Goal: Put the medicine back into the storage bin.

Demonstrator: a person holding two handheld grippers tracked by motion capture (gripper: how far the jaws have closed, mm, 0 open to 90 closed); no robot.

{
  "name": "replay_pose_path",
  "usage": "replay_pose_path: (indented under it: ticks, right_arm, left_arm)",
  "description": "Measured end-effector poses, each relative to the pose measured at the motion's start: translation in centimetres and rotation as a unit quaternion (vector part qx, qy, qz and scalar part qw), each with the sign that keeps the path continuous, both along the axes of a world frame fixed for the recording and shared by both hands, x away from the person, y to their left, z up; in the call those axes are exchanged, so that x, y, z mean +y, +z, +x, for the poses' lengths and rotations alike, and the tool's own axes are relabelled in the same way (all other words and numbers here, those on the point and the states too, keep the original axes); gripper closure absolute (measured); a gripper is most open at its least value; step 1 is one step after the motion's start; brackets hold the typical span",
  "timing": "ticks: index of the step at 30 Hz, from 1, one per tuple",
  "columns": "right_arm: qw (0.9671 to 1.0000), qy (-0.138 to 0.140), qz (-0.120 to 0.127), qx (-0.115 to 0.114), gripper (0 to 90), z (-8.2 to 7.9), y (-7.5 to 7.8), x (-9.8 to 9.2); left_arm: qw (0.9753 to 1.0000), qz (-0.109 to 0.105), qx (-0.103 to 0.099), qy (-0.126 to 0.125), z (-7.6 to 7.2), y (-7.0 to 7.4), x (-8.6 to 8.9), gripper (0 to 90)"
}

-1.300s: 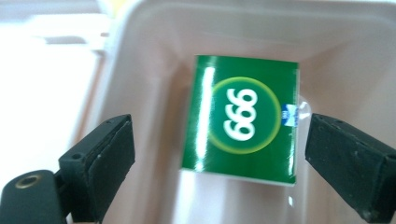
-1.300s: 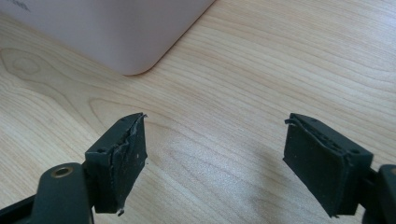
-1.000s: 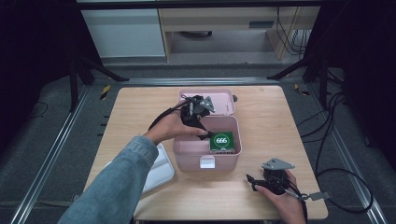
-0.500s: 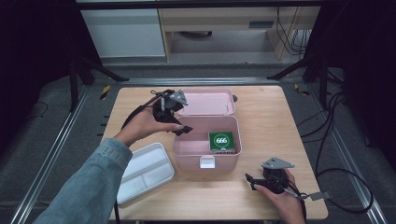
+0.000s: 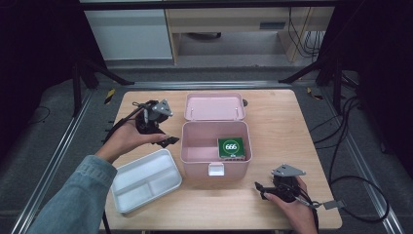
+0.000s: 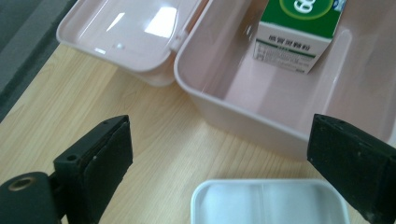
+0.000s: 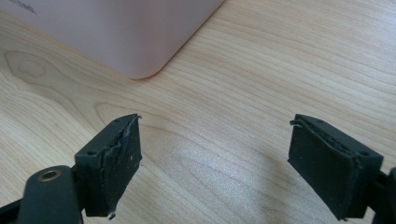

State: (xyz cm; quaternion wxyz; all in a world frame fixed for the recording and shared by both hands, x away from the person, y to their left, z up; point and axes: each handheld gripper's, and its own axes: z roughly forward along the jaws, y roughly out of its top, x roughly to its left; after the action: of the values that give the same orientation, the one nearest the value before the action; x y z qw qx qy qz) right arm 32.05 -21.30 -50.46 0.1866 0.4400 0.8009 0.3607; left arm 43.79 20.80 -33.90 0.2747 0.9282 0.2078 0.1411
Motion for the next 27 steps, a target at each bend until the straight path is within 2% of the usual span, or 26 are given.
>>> replay_pose_path:
  ticks: [2,3,4,6,16,24,27]
  right_arm:
    - [1.0,0.001,0.001,-0.002,17.8,0.0,0.0,0.0]
    - [1.0,0.001,0.001,-0.002,17.8,0.0,0.0,0.0]
    - [1.0,0.001,0.001,-0.005,18.0,0.1,0.1,0.0]
    - [1.0,0.001,0.0,-0.006,18.2,0.1,0.1,-0.1]
    - [0.9999,0.008,-0.008,-0.004,25.9,0.0,0.1,0.1]
    - [0.9999,0.009,-0.01,-0.004,27.1,0.1,0.1,0.2]
    - [0.9999,0.009,-0.01,-0.004,28.6,0.0,0.1,0.1]
  left_arm:
    - [0.9999,0.001,-0.002,0.011,-0.5,-0.4,1.1,6.7]
    - [0.9999,0.001,-0.002,0.011,-0.5,-0.4,1.1,6.7]
    - [0.9998,-0.002,0.0,0.022,-0.8,-0.8,2.0,6.9]
    - [0.9996,-0.004,0.001,0.027,-1.0,-1.1,2.5,6.9]
    - [0.9977,0.023,0.019,0.061,-3.1,-3.6,6.6,10.7]
    - [0.9963,0.024,0.027,0.078,-4.7,-5.5,8.7,12.7]
    - [0.9962,0.022,0.03,0.079,-4.9,-5.9,8.9,14.1]
